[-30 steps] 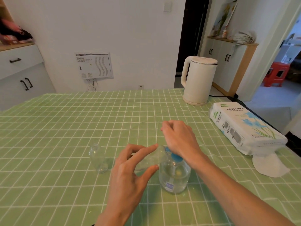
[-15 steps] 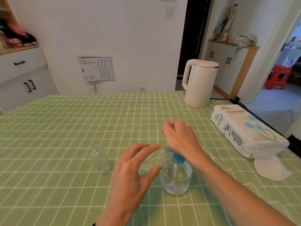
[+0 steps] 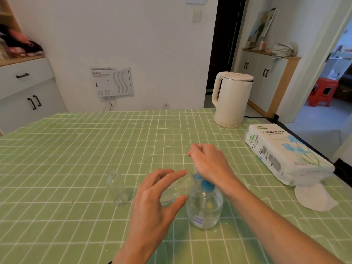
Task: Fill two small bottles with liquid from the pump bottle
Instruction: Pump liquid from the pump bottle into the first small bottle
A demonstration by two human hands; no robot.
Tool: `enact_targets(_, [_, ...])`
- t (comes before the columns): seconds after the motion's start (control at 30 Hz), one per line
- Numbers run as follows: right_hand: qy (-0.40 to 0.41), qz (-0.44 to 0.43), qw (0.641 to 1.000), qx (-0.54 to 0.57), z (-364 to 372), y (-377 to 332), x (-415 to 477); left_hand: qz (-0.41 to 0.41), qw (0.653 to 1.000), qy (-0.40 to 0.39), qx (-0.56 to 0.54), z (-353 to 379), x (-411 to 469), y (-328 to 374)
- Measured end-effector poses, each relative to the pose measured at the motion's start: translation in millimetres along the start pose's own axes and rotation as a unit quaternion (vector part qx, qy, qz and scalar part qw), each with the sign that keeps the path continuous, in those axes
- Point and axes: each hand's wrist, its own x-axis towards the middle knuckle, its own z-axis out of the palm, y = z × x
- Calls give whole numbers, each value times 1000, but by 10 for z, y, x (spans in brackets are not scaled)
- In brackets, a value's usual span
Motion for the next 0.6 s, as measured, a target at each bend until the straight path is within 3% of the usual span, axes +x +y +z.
enact_targets(0.3, [51, -5, 998, 24, 13, 21, 4, -2, 1000, -1, -14, 23, -9, -41])
enact_targets(0.6, [7, -9, 1000, -19, 35, 60, 5, -17, 1000, -5, -17, 36, -32, -39])
